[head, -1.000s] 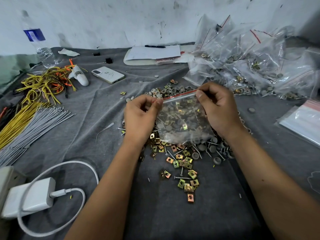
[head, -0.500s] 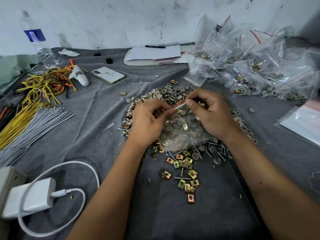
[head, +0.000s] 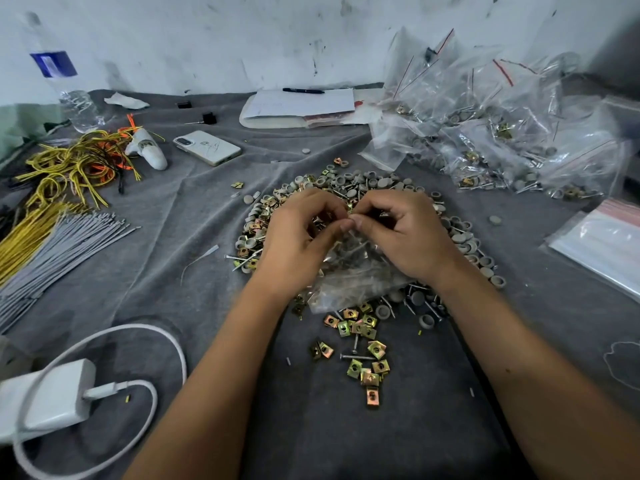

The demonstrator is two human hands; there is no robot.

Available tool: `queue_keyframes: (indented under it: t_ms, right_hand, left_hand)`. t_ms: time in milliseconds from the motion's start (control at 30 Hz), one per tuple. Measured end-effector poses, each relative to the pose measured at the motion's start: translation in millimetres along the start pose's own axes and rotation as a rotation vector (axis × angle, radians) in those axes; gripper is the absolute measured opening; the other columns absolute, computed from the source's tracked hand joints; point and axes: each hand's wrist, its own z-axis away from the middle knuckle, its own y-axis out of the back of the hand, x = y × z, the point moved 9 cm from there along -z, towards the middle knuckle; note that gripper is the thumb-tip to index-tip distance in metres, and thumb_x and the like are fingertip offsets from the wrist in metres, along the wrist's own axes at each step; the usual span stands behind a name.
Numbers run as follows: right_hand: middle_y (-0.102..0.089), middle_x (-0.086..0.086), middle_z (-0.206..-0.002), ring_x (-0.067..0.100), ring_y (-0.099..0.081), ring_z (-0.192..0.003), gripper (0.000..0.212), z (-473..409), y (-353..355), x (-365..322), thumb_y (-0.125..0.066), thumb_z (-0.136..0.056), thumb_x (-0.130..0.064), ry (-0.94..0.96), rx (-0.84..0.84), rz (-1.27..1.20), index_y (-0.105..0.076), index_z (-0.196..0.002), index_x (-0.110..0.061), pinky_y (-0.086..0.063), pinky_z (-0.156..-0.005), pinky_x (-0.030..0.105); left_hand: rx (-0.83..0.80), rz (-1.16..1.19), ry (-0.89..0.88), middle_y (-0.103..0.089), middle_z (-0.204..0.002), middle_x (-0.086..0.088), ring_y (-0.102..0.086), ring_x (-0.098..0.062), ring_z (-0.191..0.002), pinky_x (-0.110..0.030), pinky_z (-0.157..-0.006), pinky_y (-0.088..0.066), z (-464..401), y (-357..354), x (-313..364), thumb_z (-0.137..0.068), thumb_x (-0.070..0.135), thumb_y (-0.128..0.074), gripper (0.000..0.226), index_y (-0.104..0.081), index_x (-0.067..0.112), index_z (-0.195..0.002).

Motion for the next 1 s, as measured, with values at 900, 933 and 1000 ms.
queue_keyframes:
  t_ms: [900,933,1000]
  right_hand:
    - [-0.067,-0.002,-0.062,0.006,-0.061,-0.051,0.015,-4.0,93.7,46.5,-0.061,-0.103,-0.02,-0.343,0.452,-0.271,-0.07,-0.093,-0.013,-0.048,-0.046,0.019]
    - [-0.066,-0.005,-0.06,0.006,-0.062,-0.05,0.016,-9.1,111.2,52.2,-0.062,-0.103,-0.022,-0.343,0.494,-0.219,-0.069,-0.091,-0.015,-0.047,-0.045,0.018]
    - [-0.067,-0.004,-0.06,0.011,-0.067,-0.054,0.018,-22.3,146.3,74.6,-0.064,-0.1,-0.025,-0.382,0.567,-0.125,-0.068,-0.086,-0.015,-0.053,-0.048,0.026]
  left_hand:
    - [0.266,-0.2,0.19,-0.02,-0.16,-0.018,-0.022,-0.032,-0.149,-0.05,-0.123,-0.022,-48.4,-22.9,35.7,-0.104,0.049,-0.05,0.068,-0.031,0.007,-0.154]
    - [0.245,-0.255,0.126,-0.016,-0.163,-0.018,-0.018,-0.035,-0.151,-0.052,-0.124,-0.019,-60.8,-38.7,50.3,-0.105,0.05,-0.049,0.065,-0.033,0.01,-0.154]
    - [0.159,-0.369,-0.016,-0.013,-0.167,-0.016,-0.012,-0.038,-0.155,-0.056,-0.123,-0.018,-87.6,-77.5,72.7,-0.106,0.05,-0.046,0.061,-0.035,0.015,-0.155]
